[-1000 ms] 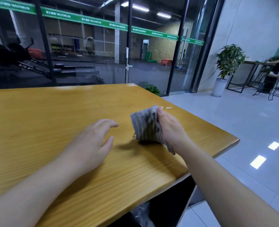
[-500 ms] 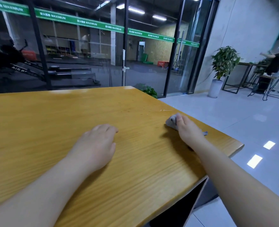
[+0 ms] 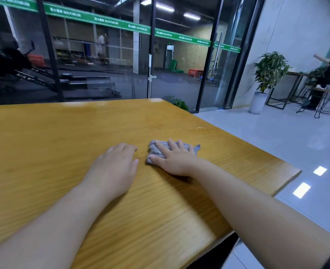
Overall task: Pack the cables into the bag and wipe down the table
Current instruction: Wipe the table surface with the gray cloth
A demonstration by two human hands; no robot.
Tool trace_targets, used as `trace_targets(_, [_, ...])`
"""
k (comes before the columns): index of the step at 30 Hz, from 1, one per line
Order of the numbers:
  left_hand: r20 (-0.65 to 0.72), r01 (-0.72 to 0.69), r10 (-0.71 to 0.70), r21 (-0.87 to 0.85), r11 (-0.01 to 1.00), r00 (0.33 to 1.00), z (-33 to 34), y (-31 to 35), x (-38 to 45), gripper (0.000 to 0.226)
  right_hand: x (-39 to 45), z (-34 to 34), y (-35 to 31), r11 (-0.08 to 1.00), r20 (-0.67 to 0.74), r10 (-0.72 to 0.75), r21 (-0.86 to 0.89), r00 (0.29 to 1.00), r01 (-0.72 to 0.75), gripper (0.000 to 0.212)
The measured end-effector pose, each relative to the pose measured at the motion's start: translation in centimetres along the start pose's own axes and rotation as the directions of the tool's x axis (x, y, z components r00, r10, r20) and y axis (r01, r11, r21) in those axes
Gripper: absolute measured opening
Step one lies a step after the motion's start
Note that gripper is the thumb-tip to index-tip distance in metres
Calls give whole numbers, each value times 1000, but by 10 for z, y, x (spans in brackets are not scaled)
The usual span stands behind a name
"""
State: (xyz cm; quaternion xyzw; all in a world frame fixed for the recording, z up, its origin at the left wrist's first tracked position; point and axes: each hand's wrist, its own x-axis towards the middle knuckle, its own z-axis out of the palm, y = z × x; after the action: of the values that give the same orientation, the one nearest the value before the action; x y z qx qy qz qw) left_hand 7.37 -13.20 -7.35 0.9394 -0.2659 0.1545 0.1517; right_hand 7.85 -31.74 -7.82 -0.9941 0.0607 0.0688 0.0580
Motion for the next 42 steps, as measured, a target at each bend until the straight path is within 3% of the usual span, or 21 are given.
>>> trace_targets(3, [4,-45,46,-114,992,999,-2,1,0,40,-10,0,14,980,-2,-196,13,981,196,60])
trace_targets(5, [-8,-102,102,-197,975,995,-4,5,-1,40,-15,0,30,970,8,-244,16,970,244,58])
trace_targets(11, [11,-211,219,-218,953,976,-3,17,-4,39,-9,-10,78,998,-78,-59,26,995,61,64])
trace_targets(13, [37,-213,226,-218,952,973,-1,17,-4,39,-8,-15,91,970,-136,46,243,990,-12,59])
trace_targets(15, [36,-210,223,-215,954,974,-1,18,-4,38,-7,-22,98,798,-201,246,597,948,-81,55])
trace_targets(17, [31,-206,217,-207,956,976,-1,19,-3,38,-3,-32,103,573,-197,470,810,860,-128,61])
trace_targets(19, [33,-206,216,-195,959,976,0,21,-2,38,2,-41,111,336,-99,619,930,779,-149,66])
trace_targets(21, [30,-207,216,-187,960,976,2,20,-2,39,7,-49,120,129,-61,656,991,752,-31,63])
trace_targets(23, [19,-203,211,-187,961,977,3,20,-3,41,11,-59,127,21,-110,688,991,717,132,59])
trace_targets(25, [1,-210,214,-183,960,977,4,21,-3,42,19,-70,133,115,-224,751,971,621,211,59])
trace_targets(28, [-6,-206,209,-188,960,978,6,20,-3,41,30,-81,135,385,-444,740,896,506,222,44])
trace_targets(30, [-1,-197,200,-185,963,980,9,19,-2,39,41,-79,138,493,-505,692,852,516,173,40])
trace_targets(33, [-1,-191,193,-170,967,981,12,16,-2,38,59,-65,142,532,-463,670,845,580,60,45])
trace_targets(35, [-10,-187,188,-176,966,982,14,14,-2,38,69,-56,142,444,-361,734,896,576,-5,52])
trace_targets(38, [-34,-160,157,-228,960,987,15,11,-1,39,79,-52,142,49,-64,844,998,532,43,53])
trace_targets(39, [-46,-152,145,-243,958,988,15,11,-1,39,82,-54,142,-16,-28,852,997,523,81,53])
trace_targets(40, [-55,-146,137,-250,957,989,15,11,-1,38,86,-56,144,-31,-36,856,992,516,120,53])
trace_targets(42, [-63,-143,131,-263,954,989,16,10,-1,37,94,-60,151,50,-138,871,979,472,195,50])
